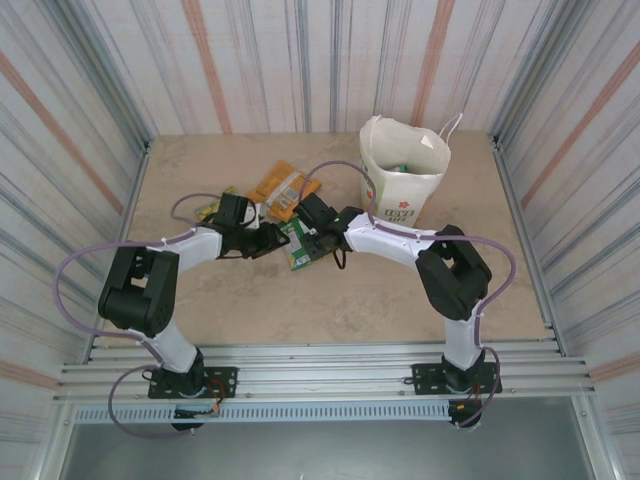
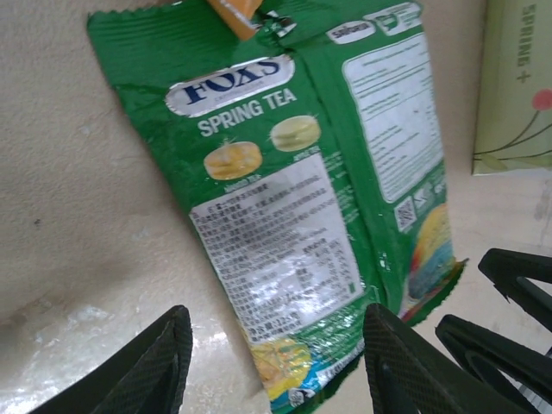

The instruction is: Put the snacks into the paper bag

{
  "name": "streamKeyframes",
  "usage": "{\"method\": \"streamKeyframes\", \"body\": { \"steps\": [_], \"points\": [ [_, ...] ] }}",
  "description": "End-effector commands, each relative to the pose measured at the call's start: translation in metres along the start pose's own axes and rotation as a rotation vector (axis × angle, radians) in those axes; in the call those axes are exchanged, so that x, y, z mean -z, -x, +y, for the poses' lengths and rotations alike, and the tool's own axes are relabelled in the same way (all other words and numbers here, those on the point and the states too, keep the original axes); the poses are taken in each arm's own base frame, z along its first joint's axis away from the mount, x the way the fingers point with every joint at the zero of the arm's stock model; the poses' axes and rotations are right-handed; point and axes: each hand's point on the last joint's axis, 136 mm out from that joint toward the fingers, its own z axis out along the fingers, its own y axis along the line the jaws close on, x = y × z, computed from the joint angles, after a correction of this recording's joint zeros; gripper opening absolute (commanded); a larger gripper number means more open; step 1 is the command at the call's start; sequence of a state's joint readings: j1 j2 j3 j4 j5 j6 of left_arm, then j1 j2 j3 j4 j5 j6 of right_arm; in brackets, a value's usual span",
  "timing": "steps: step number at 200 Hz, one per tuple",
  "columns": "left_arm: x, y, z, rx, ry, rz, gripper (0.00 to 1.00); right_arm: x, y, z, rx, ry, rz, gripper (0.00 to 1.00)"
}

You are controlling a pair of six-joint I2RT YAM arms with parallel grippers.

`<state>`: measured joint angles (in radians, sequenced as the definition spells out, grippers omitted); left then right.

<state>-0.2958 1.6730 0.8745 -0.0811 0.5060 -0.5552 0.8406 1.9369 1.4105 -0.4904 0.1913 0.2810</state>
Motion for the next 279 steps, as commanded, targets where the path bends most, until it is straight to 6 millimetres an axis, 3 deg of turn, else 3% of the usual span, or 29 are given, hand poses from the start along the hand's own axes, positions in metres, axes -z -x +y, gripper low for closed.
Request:
{"method": "streamKeyframes", "body": {
  "steps": [1, 57, 122, 151, 180, 209, 239, 279],
  "points": [
    [-0.008, -0.003, 0.006, 0.012, -0.011, 0.02, 0.56, -0.014, 0.005, -0.002, -0.023, -0.034, -0.005, 0.43],
    [-0.022, -0.008, 0.014, 0.035, -0.019, 0.044, 0.56, -0.037, -0.019, -0.015, -0.076, -0.069, 0.071, 0.38],
    [-0.04, -0.003, 0.013, 0.045, -0.063, 0.039, 0.55, -0.035, -0.022, -0.014, -0.09, -0.053, 0.069, 0.37],
    [-0.05, -0.002, 0.008, 0.038, -0.078, 0.049, 0.5, -0.033, -0.019, -0.011, -0.095, -0.035, 0.057, 0.37],
    [-0.052, -0.001, 0.003, 0.023, -0.068, 0.049, 0.38, -0.031, -0.019, -0.01, -0.101, -0.027, 0.051, 0.37],
    [-0.04, 0.002, -0.005, -0.028, -0.052, 0.023, 0.23, -0.017, -0.01, -0.011, -0.104, -0.018, 0.011, 0.38],
    [-0.023, 0.008, -0.018, -0.091, -0.054, -0.003, 0.08, 0.014, 0.01, -0.013, -0.086, -0.027, -0.086, 0.44],
    [0.003, 0.012, -0.04, -0.21, -0.055, -0.022, 0.04, 0.067, 0.035, -0.013, -0.03, -0.008, -0.239, 0.56]
  ]
}}
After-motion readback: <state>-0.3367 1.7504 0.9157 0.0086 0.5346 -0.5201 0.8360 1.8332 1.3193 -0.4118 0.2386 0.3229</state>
